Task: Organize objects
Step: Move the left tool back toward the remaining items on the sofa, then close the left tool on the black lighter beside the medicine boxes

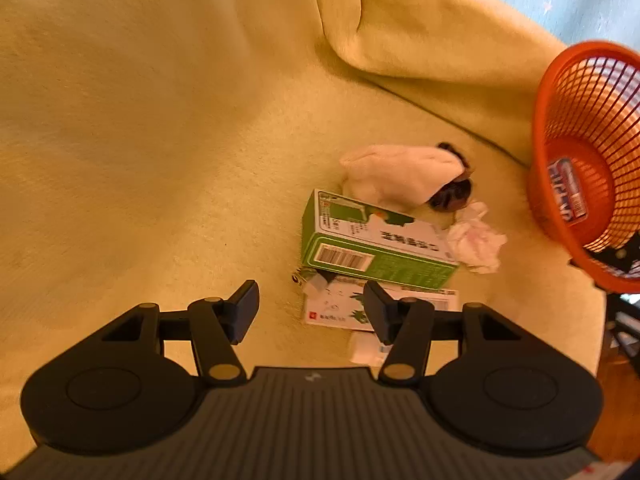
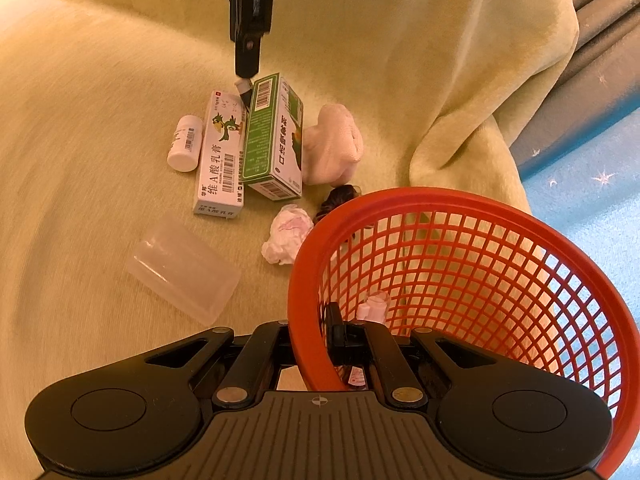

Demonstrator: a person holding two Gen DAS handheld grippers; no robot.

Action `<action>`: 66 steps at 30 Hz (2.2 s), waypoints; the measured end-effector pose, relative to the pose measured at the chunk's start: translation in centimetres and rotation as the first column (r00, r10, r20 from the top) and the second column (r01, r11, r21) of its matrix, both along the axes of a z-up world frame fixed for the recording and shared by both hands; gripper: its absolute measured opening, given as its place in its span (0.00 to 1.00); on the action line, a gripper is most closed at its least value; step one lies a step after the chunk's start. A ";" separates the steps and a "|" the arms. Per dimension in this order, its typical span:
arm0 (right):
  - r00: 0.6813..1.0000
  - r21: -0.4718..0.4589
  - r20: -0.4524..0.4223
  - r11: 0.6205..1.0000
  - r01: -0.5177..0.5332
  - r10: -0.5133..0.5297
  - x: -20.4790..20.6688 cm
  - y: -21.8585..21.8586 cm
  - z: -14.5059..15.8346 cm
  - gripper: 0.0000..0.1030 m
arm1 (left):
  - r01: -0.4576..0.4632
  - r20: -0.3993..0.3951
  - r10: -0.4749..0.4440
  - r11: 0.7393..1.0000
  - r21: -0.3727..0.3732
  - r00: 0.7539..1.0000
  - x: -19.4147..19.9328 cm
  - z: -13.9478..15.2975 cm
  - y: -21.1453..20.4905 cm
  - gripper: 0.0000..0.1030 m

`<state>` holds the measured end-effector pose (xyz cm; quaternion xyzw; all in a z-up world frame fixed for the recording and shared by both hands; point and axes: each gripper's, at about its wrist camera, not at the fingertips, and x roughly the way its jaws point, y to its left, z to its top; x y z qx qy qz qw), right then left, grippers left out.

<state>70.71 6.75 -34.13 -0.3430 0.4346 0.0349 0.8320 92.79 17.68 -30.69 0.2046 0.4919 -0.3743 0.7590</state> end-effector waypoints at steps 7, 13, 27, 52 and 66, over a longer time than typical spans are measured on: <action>1.000 0.003 0.010 1.000 -0.002 0.002 -0.1 0.0 -0.2 0.01 | 0.050 -0.012 -0.050 0.999 0.004 0.999 1.5 -2.0 -1.0 0.45; 1.000 0.006 0.013 1.000 -0.002 0.002 -0.2 -0.1 -0.2 0.01 | 0.118 -0.027 -0.117 0.992 0.039 0.993 1.5 -3.1 -2.0 0.24; 1.000 0.007 0.011 1.000 0.001 -0.001 -0.2 -0.1 -0.1 0.01 | 0.090 -0.078 -0.086 0.995 0.046 0.993 -0.6 -0.4 0.0 0.17; 1.000 -0.002 0.012 1.000 -0.006 0.006 -0.2 -0.1 -0.3 0.01 | 0.290 0.026 -0.297 0.944 0.159 0.954 -5.9 -3.5 -1.7 0.35; 1.000 -0.005 0.012 1.000 -0.010 0.010 -0.2 -0.1 -0.2 0.01 | 0.311 -0.041 -0.308 0.936 0.164 0.950 -5.1 -5.7 0.7 0.29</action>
